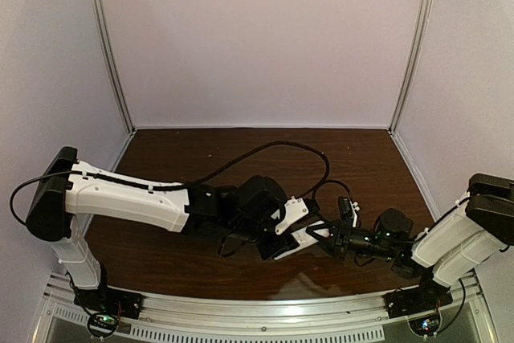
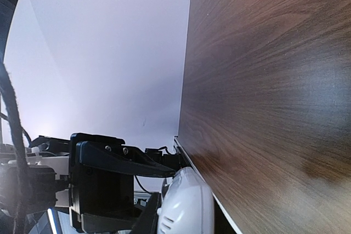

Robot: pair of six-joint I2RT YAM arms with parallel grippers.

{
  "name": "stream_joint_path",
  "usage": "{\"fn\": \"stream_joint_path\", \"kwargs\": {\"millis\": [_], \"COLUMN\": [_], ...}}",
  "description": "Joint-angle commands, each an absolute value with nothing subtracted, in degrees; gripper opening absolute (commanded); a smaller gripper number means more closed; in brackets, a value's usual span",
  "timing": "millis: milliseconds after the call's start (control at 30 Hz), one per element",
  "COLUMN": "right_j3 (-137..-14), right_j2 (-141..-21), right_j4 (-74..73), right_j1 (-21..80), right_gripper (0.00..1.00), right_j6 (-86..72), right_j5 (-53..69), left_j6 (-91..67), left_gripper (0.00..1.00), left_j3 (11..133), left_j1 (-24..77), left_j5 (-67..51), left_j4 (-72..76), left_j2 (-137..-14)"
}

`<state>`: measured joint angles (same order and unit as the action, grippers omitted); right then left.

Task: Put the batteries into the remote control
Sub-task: Load the battery cover onto the remote control without the battery cover.

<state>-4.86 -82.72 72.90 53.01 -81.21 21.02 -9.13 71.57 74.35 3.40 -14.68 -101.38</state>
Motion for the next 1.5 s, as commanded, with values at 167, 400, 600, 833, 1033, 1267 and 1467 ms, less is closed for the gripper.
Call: {"fn": "stream_joint_path", "kwargs": {"millis": [167, 400, 600, 833, 1033, 1267, 1467], "right_j3": [-4.2, -4.5, -4.5, -4.7, -5.0, -4.8, -4.5], "right_j2": [-80.1, -79.7, -79.1, -78.1, -77.5, -77.4, -77.4], "right_j4": [85.1, 84.8, 84.1, 83.0, 82.1, 82.7, 83.2], "right_j1": [53.4, 53.4, 53.3, 53.4, 53.4, 53.4, 53.4], "right_gripper": [0.00, 0.00, 0.00, 0.00, 0.00, 0.00, 0.00], "right_j6": [-80.6, -80.2, -79.9, -79.4, -79.0, -78.9, -78.8], "right_j5": [20.7, 20.9, 20.9, 20.9, 21.0, 20.9, 20.9], "left_j6": [-10.8, -11.7, -12.1, -12.4, -12.6, -13.1, -13.6], "left_gripper": [0.39, 0.39, 0.40, 0.40, 0.40, 0.43, 0.44], "left_j3": [72.0, 71.8, 71.4, 71.3, 71.3, 71.3, 70.6], "left_j1": [73.0, 72.3, 71.9, 71.7, 71.5, 71.1, 70.7], "left_j5": [3.6, 2.4, 1.9, 1.6, 1.4, 0.3, 0.0], "left_j4": [-15.7, -15.4, -15.4, -15.6, -15.4, -15.4, -14.8], "left_j2": [-102.0, -102.1, -102.0, -101.9, -102.0, -102.0, -101.5]}}
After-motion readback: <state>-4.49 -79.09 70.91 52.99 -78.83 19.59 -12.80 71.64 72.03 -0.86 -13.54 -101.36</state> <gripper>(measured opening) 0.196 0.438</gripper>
